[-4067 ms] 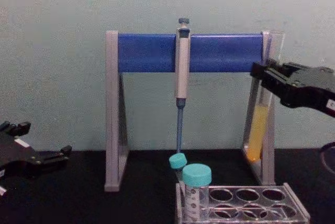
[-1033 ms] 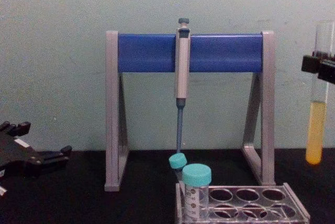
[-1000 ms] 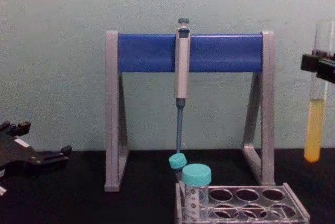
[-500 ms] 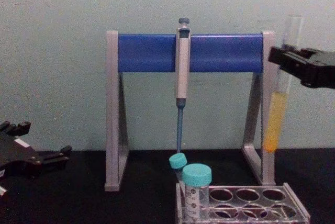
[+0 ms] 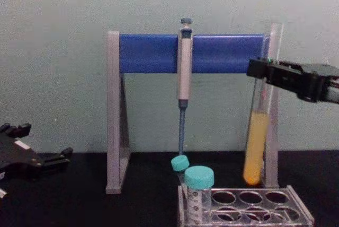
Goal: Pick up the test tube from the test tube rack, shake it, then place it back into the test tube rack.
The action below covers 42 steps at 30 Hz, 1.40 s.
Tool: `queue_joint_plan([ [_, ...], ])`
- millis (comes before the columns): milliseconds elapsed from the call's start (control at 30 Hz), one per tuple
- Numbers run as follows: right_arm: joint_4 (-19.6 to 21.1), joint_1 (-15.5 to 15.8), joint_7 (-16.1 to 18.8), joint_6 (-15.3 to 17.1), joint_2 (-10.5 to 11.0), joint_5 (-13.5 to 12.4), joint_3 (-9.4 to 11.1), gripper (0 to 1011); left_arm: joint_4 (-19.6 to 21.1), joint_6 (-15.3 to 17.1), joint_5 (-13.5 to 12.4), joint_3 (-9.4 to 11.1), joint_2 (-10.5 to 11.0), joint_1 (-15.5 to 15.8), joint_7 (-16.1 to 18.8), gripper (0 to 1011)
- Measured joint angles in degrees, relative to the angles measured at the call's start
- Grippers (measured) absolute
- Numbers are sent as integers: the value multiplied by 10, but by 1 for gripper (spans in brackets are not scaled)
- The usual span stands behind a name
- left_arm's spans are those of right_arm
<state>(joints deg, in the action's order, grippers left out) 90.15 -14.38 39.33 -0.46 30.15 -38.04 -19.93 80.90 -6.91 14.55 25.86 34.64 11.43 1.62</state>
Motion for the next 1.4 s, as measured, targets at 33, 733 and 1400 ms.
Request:
queue_joint_plan([
  [33, 3, 1, 3, 6, 6, -4, 0, 235, 0, 0, 0, 0, 0, 0, 0, 1001],
  [733, 51, 32, -135, 12, 64, 58, 31, 235, 0, 0, 0, 0, 0, 0, 0, 1001],
  [1400, -15, -9, -74, -31, -30, 35, 5, 235, 0, 0, 0, 0, 0, 0, 0, 1001],
])
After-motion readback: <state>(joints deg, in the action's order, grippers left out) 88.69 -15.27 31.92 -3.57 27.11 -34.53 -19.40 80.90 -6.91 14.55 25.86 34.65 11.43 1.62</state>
